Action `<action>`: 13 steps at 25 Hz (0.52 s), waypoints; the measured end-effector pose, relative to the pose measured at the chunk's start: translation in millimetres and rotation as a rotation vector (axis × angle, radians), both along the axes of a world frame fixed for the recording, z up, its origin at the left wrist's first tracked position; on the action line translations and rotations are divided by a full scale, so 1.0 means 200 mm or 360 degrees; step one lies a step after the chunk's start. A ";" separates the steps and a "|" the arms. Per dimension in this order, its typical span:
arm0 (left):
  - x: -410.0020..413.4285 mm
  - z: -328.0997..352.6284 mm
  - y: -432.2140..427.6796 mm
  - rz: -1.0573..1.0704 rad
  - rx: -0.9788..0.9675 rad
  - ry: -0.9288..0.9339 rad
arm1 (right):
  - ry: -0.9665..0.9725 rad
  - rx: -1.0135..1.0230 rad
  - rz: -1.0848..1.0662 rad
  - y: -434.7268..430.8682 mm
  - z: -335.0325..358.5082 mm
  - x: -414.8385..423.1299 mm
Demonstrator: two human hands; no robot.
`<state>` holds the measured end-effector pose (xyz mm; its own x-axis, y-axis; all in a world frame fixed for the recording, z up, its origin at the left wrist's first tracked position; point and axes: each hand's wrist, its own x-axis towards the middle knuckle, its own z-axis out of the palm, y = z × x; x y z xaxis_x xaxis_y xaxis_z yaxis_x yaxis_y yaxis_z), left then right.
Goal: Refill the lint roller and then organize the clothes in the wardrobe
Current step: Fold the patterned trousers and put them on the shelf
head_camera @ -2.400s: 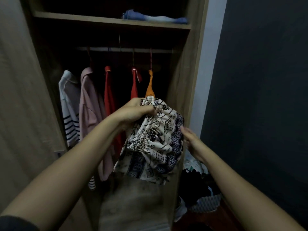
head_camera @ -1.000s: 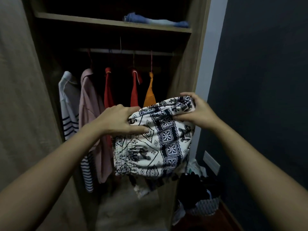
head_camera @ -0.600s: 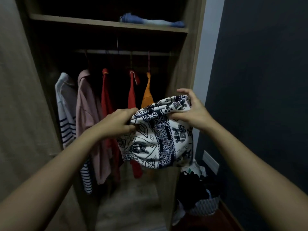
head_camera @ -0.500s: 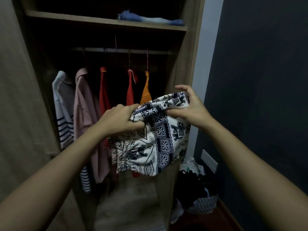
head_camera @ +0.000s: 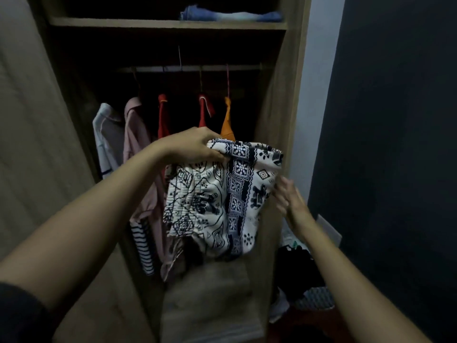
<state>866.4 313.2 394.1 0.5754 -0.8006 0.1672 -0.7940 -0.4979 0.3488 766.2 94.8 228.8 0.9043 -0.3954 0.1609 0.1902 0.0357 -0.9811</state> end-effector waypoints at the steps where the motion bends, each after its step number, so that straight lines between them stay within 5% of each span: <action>1: 0.00 0.02 0.00 0.0045 -0.0029 -0.0024 | 0.0036 0.0195 -0.0012 0.00 -0.10 0.00; 7: 0.01 0.16 0.07 0.0205 -0.0529 0.0146 | 0.0203 0.0836 0.0037 0.19 -0.46 0.00; 13: 0.12 0.09 0.21 0.0497 -0.1179 0.0781 | 0.0014 0.1300 0.0313 0.37 -0.31 0.14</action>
<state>890.6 355.8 411.6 0.8871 -0.3850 0.2544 -0.3428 -0.1806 0.9219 795.1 169.0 167.3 0.9687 -0.2198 -0.1151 0.0987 0.7671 -0.6339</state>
